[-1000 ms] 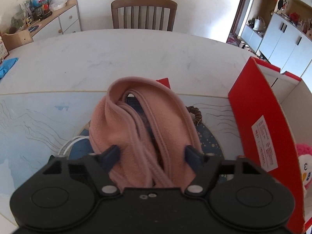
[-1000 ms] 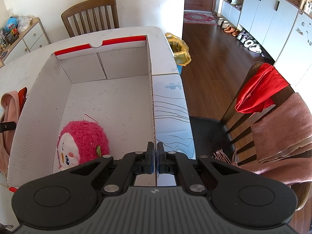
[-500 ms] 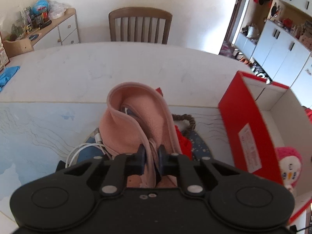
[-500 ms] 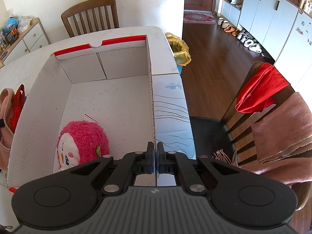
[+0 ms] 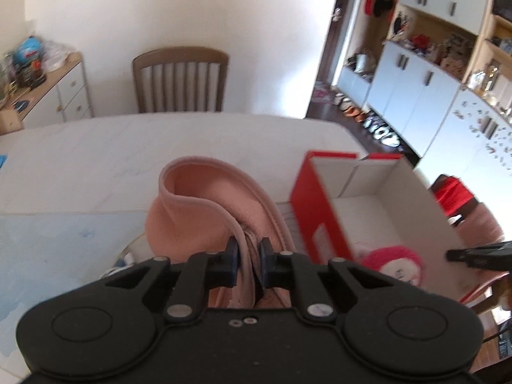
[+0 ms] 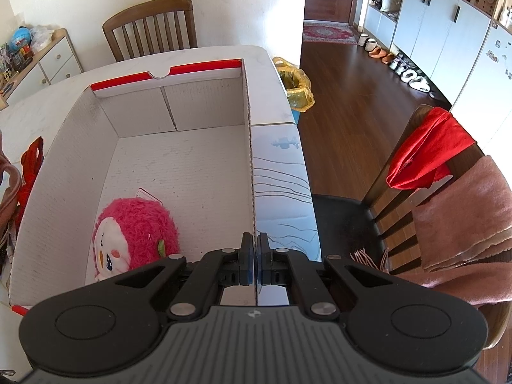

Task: Organize objects
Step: 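Lift the pink towel with the left gripper and carry it into the box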

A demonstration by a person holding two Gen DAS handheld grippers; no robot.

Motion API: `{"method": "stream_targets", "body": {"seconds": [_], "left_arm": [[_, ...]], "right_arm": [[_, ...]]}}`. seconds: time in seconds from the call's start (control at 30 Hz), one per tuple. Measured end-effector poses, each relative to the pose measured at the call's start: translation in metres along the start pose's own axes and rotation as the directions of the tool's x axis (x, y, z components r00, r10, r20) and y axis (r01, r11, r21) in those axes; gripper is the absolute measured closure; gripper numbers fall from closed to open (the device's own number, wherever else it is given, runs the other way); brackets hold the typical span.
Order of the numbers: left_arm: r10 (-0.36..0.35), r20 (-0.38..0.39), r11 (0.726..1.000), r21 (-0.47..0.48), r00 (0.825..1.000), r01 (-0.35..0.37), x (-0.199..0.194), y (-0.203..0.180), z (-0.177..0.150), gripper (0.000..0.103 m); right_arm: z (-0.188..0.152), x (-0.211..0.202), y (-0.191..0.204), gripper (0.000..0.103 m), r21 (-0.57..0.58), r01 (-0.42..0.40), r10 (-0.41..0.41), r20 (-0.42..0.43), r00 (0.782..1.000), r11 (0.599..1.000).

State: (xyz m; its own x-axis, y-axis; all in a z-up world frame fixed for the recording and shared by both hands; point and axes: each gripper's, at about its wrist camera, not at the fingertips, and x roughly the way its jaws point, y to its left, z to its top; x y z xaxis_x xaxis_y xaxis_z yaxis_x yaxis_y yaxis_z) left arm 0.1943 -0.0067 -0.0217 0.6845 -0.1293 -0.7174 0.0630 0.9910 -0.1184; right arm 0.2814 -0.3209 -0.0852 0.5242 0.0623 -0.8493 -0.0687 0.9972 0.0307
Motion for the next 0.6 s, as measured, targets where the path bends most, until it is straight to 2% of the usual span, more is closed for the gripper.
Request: {"method": "stream_targets", "body": {"seconds": [0.33, 0.6], "left_arm": [[-0.141, 0.093, 0.985, 0.109, 0.986, 0.130, -0.019, -0.051, 0.041, 0.092], [-0.230, 0.093, 0.956, 0.206, 0.969, 0.207, -0.005, -0.101, 0.061, 0.092]], "right_arm": [[0.000, 0.000, 0.000, 0.102, -0.005, 0.002, -0.002, 0.002, 1.000, 1.000], [0.000, 0.000, 0.000, 0.102, -0.004, -0.003, 0.003, 0.006, 1.000, 1.000]]}}
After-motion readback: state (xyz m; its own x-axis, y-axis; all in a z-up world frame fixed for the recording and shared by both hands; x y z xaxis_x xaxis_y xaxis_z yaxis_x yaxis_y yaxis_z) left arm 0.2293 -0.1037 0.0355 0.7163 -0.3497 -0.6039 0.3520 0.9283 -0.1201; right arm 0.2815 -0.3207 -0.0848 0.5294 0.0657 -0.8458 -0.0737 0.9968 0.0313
